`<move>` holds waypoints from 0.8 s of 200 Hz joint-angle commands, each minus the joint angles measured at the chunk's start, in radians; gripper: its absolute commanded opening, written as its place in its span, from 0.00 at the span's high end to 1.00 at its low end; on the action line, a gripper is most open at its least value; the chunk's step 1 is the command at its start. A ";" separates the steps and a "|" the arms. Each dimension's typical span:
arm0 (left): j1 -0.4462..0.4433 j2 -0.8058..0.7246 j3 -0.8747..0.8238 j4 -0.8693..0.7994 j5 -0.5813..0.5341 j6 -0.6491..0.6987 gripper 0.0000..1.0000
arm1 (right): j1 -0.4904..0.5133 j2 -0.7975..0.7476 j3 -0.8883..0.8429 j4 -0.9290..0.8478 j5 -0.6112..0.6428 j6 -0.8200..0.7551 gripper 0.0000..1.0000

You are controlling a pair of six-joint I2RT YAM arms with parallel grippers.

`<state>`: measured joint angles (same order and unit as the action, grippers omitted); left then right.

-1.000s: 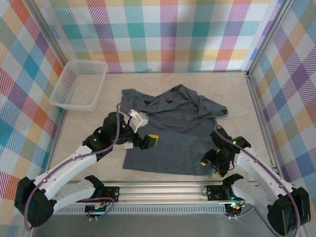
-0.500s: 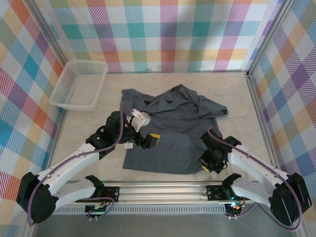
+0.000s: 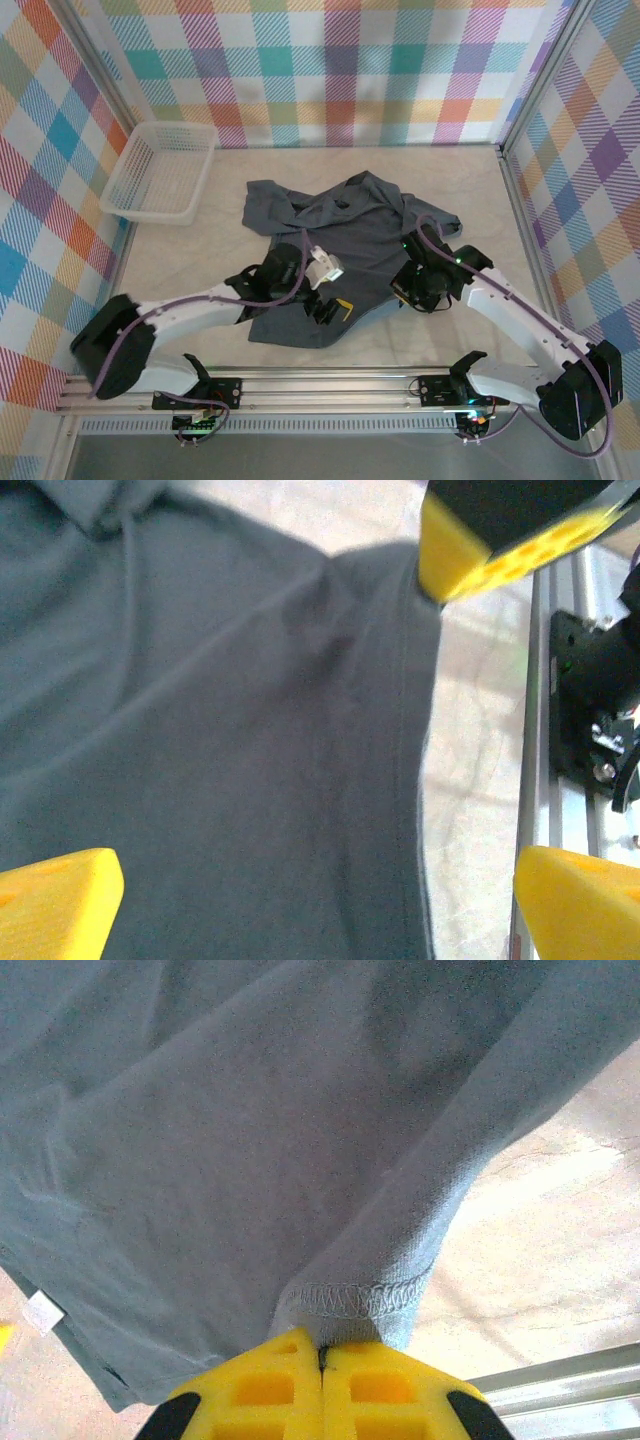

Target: Fold the inside-out t-shirt

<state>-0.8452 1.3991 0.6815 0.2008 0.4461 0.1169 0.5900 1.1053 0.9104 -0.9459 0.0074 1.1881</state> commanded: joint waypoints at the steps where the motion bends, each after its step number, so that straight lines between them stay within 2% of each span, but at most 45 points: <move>1: -0.034 0.090 0.073 0.079 0.088 0.006 0.00 | -0.001 -0.013 0.000 -0.003 -0.010 -0.022 1.00; 20: -0.040 0.166 0.099 0.113 0.126 0.004 0.01 | -0.002 -0.029 -0.008 -0.009 -0.010 -0.031 1.00; 63: -0.049 0.277 0.172 0.055 0.219 0.030 0.12 | -0.001 -0.029 -0.008 -0.004 -0.019 -0.033 1.00; 78: -0.051 0.294 0.173 0.063 0.217 0.029 0.20 | -0.001 -0.027 -0.008 -0.008 -0.018 -0.038 1.00; 100: -0.051 0.306 0.174 0.077 0.201 0.020 0.40 | -0.001 -0.027 -0.008 -0.009 -0.018 -0.036 1.00; 117: -0.051 0.318 0.187 0.071 0.198 0.018 0.46 | -0.001 -0.028 -0.010 -0.011 -0.015 -0.033 1.00; 126: -0.051 0.323 0.192 0.068 0.197 0.017 0.53 | -0.001 -0.028 -0.010 -0.010 -0.016 -0.033 1.00; 160: -0.053 0.341 0.208 0.061 0.200 0.011 0.57 | -0.001 -0.027 -0.011 -0.009 -0.015 -0.028 1.00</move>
<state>-0.8818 1.7229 0.8574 0.2462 0.6205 0.1242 0.5896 1.0878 0.9089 -0.9455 -0.0006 1.1656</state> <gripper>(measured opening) 0.432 0.047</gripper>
